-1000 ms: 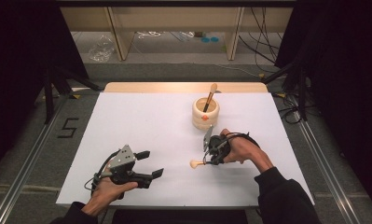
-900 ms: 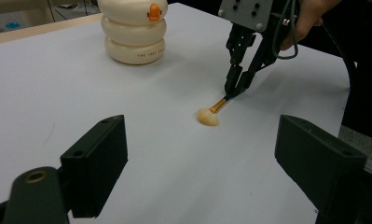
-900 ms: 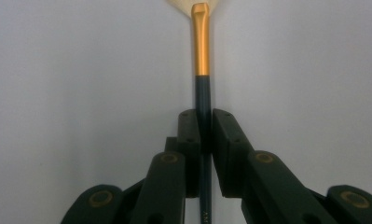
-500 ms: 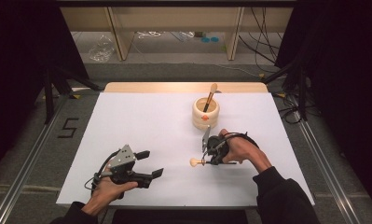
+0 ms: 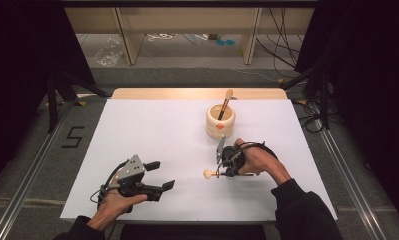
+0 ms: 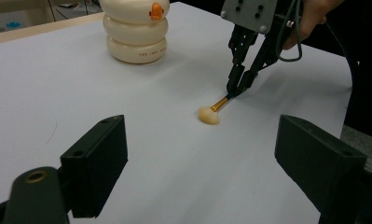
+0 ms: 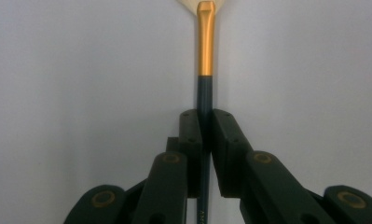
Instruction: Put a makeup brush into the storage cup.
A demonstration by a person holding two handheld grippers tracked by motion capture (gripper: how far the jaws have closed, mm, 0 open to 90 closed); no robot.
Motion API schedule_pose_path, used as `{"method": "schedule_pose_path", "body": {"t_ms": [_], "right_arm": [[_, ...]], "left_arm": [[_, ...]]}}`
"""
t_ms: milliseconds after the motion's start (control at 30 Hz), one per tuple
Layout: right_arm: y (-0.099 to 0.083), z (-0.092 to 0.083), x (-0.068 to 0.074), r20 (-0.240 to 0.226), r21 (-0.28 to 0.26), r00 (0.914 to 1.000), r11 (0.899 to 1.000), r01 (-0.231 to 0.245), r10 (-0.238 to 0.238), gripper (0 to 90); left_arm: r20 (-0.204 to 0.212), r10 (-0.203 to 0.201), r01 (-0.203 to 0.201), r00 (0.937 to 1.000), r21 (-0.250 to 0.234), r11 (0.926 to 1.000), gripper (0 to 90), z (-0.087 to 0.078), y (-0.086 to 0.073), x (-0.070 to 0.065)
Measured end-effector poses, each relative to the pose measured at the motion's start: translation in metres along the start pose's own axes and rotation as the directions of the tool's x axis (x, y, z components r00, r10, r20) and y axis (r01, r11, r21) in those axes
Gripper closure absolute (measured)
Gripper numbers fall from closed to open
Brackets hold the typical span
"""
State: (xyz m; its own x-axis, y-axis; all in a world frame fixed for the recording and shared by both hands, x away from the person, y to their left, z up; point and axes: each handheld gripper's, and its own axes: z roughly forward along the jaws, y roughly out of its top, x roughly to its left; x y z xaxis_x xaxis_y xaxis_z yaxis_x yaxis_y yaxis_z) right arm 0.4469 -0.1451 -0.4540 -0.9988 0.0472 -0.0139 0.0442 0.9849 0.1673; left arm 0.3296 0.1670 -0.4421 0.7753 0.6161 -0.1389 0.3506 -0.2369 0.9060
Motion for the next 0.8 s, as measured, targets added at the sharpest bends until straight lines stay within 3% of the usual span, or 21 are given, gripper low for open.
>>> {"method": "schedule_pose_path", "body": {"t_ms": [200,333,433,500,567,600,733,800], "right_arm": [[-0.002,-0.005,-0.002,0.021,-0.031,0.9997,0.999,0.009,-0.008,83.0],[-0.004,-0.021,-0.004,0.052,-0.115,0.9987,0.993,0.010,-0.004,83.0],[-0.007,-0.032,-0.006,0.074,-0.193,0.9969,0.981,-0.011,0.026,83.0],[-0.010,-0.038,-0.010,0.104,-0.243,0.9941,0.970,-0.003,0.030,83.0],[-0.013,-0.043,-0.010,0.122,-0.295,0.9898,0.955,-0.036,0.075,83.0],[-0.013,-0.044,-0.011,0.129,-0.304,0.9883,0.952,-0.039,0.081,83.0],[-0.017,-0.051,-0.015,0.181,-0.398,0.9692,0.914,-0.084,0.167,83.0],[-0.019,-0.056,-0.017,0.188,-0.451,0.9598,0.887,-0.103,0.208,83.0]], "left_arm": [[0.001,-0.005,0.005,1.0000,-0.004,1.0000,17.0,0.000,0.000,0.000],[-0.001,-0.008,0.008,1.0000,-0.004,1.0000,17.0,0.000,0.000,0.001],[0.001,-0.012,0.012,0.9999,-0.011,0.9999,17.0,0.000,0.000,0.001],[-0.006,-0.010,0.009,0.9999,-0.006,0.9999,17.0,-0.001,0.000,0.001],[-0.009,-0.006,0.006,0.9999,-0.006,1.0000,17.0,-0.001,0.000,0.002],[-0.007,0.001,-0.001,1.0000,-0.006,1.0000,17.0,-0.002,0.000,0.002],[-0.011,-0.018,0.017,0.9998,-0.011,0.9998,17.0,-0.002,0.000,0.002],[-0.011,-0.020,0.020,0.9997,-0.012,0.9997,17.0,-0.001,0.000,0.002]]}}
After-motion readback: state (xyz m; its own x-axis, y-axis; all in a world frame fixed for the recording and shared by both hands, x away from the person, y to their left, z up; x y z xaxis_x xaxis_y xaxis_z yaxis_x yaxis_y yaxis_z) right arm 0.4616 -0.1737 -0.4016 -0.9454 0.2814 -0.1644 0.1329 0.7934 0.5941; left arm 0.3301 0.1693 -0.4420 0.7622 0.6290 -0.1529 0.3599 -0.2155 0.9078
